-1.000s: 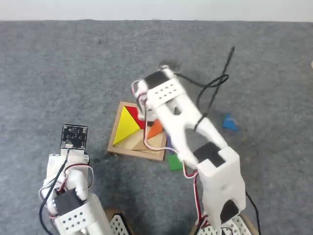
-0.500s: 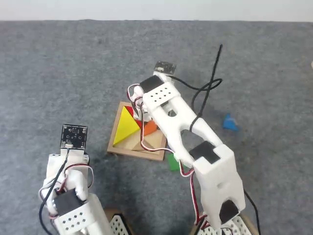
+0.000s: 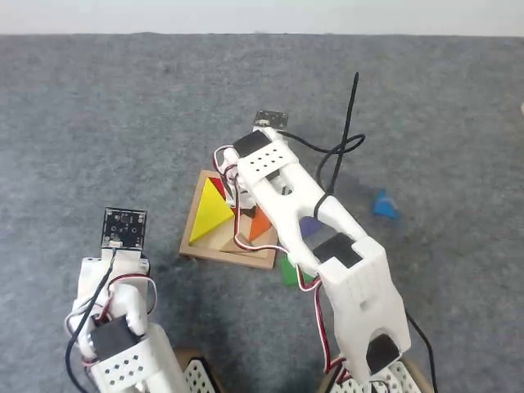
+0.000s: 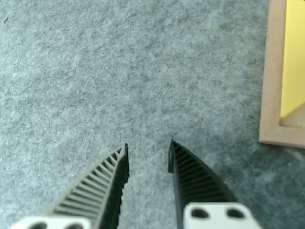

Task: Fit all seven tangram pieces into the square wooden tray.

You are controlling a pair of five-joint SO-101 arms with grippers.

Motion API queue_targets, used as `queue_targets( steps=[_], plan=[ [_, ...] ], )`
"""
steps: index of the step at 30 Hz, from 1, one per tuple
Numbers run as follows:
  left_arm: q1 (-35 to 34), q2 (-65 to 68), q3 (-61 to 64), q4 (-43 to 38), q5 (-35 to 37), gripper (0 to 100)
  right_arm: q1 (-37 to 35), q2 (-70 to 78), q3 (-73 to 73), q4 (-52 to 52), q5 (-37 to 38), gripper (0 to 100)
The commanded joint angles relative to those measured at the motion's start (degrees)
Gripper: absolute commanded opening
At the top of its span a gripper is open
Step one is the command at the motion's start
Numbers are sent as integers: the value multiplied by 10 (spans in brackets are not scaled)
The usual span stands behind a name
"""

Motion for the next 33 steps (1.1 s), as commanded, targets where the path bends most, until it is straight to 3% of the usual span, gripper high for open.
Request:
queue_targets(
  steps=[1, 12, 26, 33],
  plan=[
    [2, -6, -2, -11, -4, 134, 2, -7, -40, 13, 10, 239],
    [2, -6, -2, -11, -4, 134, 128, -7, -42, 31, 11, 238],
    [2, -6, -2, -11, -4, 134, 19, -8, -43, 114, 11, 238],
    [2, -6, -2, -11, -4, 134, 21, 4, -38, 85, 11, 238]
  ],
)
